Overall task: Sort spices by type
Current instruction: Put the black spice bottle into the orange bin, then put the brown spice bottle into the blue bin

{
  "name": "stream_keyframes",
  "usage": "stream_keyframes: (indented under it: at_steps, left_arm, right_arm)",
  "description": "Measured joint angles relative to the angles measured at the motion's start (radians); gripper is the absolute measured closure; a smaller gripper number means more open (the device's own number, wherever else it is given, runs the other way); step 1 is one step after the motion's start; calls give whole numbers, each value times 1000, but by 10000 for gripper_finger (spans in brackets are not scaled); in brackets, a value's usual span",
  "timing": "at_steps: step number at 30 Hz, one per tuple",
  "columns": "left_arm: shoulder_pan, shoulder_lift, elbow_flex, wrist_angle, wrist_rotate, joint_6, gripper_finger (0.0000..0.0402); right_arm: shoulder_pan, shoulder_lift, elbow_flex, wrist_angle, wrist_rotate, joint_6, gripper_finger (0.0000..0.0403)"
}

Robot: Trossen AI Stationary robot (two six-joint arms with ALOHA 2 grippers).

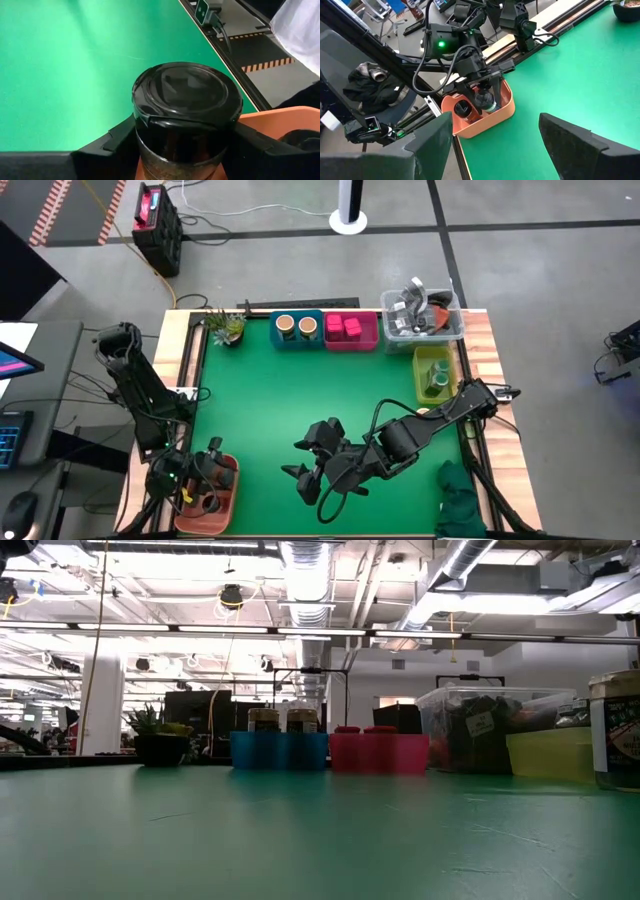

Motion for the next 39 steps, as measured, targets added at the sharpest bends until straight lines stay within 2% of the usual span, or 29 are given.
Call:
stream_keyframes:
  at_steps: [6, 14, 23, 26, 33, 39]
  left_arm:
    - [0, 0, 0, -1, 13, 7, 181]
    - [5, -1, 3, -13, 52, 8, 158]
    - [5, -1, 16, -23, 53, 21, 158]
    - [5, -8, 42, -73, 59, 28, 158]
    - [5, -81, 139, -311, 65, -56, 159]
    - [18, -156, 209, -366, 64, -95, 159]
  right_arm:
    - [0, 0, 0, 0, 0, 0, 81]
    - [0, 0, 0, 0, -2, 0, 81]
    - [0, 0, 0, 0, -9, 0, 81]
    - [-3, -1, 0, -22, -22, 24, 81]
    - [-11, -8, 10, -269, -52, 188, 81]
    - [-24, -10, 23, -614, -154, 385, 81]
